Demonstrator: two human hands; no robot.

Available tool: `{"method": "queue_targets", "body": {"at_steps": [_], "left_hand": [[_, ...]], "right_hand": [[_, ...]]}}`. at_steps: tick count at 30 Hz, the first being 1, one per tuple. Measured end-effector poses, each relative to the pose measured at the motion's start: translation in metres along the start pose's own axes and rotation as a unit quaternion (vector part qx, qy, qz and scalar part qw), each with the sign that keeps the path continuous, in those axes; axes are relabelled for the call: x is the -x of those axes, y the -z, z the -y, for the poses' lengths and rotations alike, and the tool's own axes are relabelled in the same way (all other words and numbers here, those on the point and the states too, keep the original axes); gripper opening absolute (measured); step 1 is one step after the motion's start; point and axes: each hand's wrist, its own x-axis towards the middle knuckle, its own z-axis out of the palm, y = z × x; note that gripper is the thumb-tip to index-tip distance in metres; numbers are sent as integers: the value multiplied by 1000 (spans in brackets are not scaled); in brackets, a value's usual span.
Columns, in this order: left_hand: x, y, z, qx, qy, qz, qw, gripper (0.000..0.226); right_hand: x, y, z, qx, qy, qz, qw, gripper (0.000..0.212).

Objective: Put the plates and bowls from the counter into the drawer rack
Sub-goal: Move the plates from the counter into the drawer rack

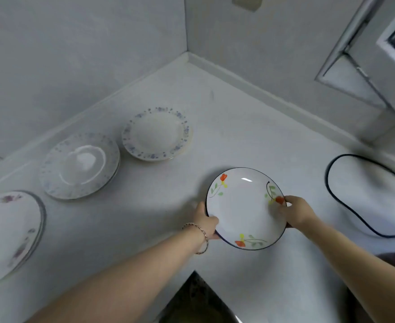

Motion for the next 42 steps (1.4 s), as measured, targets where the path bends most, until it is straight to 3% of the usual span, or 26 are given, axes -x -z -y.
{"method": "queue_targets", "body": {"at_steps": [5, 8, 16, 21, 28, 35, 42], "left_hand": [[53, 20, 25, 53, -22, -88, 995, 34], [85, 25, 65, 96, -44, -131, 986, 43], [200, 36, 210, 213, -44, -295, 930, 46], [276, 57, 311, 269, -4, -361, 893, 42], [354, 101, 426, 322, 52, -424, 845, 50], [378, 175, 525, 262, 97, -438, 854, 46], [356, 277, 592, 188, 113, -395, 892, 49]], "right_hand": [[38, -12, 10, 3, 84, 53, 995, 26], [68, -19, 6, 45, 143, 92, 984, 25], [181, -62, -32, 175, 279, 199, 923, 26], [261, -121, -70, 204, 264, 319, 887, 29], [355, -214, -122, 246, 249, 397, 849, 29], [417, -324, -161, 252, 237, 409, 844, 24], [446, -440, -187, 241, 177, 349, 888, 32]]}}
